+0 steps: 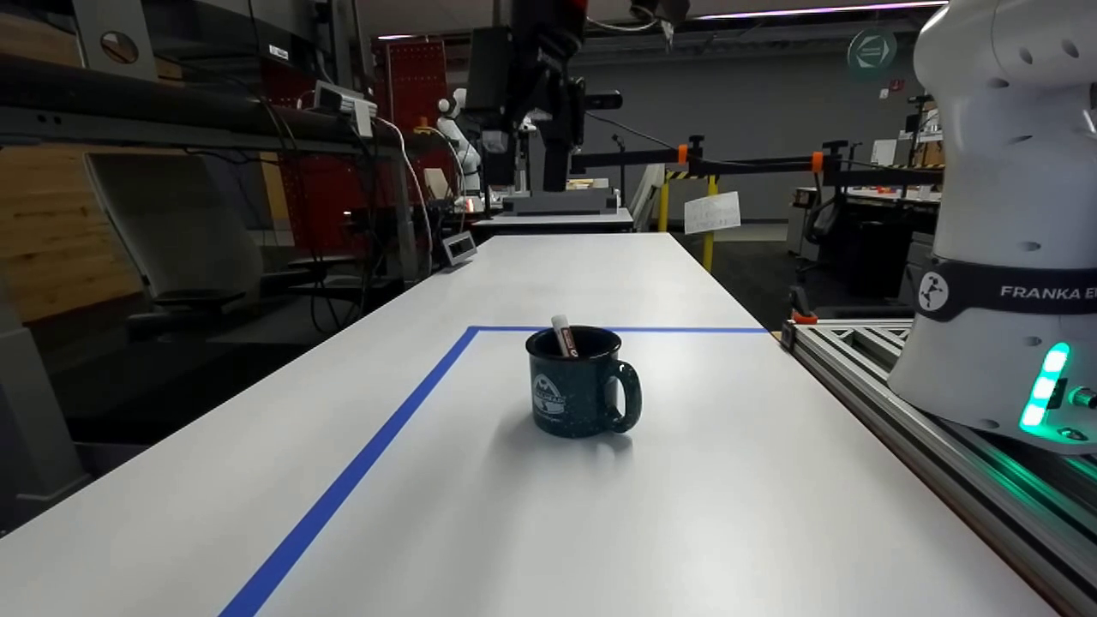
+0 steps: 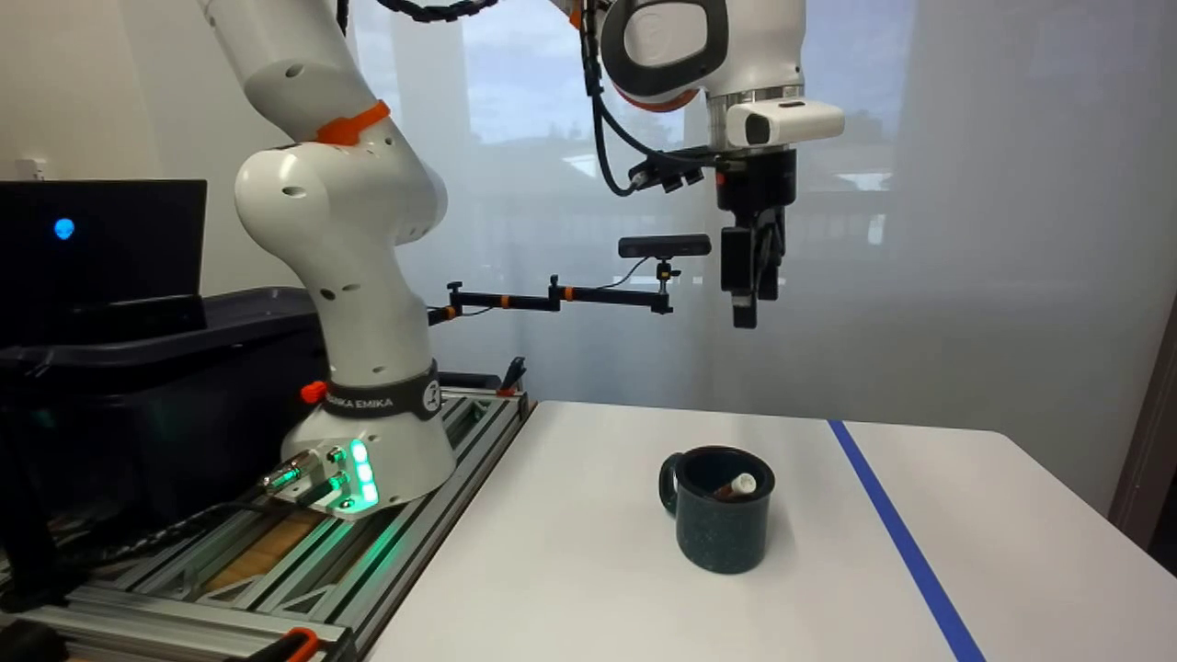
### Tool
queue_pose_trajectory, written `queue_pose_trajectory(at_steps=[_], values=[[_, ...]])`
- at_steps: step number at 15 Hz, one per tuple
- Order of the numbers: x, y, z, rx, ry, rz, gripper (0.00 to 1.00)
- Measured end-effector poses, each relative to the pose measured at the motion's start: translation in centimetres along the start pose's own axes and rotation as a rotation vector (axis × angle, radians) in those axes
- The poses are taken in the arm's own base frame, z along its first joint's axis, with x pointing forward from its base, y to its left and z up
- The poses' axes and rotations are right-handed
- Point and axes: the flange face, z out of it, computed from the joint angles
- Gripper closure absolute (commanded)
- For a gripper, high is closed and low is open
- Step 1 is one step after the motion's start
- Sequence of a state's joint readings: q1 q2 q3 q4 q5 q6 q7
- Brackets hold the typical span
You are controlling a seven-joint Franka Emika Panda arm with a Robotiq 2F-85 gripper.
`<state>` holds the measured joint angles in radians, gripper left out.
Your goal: Remove the marker out of the cup
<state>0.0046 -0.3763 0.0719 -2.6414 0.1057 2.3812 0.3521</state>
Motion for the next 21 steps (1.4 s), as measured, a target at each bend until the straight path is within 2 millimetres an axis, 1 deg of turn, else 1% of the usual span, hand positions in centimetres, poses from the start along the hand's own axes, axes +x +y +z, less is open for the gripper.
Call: queue_pose_trajectory(at_steps=[3, 5, 7, 11, 18, 21], values=[[-0.3, 0.6, 2.5, -0.022, -0.037, 0.01, 0.0], [-0.2, 1.3, 3.9, -0.041, -0.011, 0.032, 0.0], [-0.2, 2.0, 4.9, -0.066, 0.041, 0.061, 0.0], [-0.3, 3.2, 6.4, -0.098, 0.106, 0.128, 0.0], [0.2, 4.9, 8.3, -0.143, 0.119, 0.26, 0.0], [-0.1, 5.0, 9.5, -0.16, 0.1, 0.284, 0.0]])
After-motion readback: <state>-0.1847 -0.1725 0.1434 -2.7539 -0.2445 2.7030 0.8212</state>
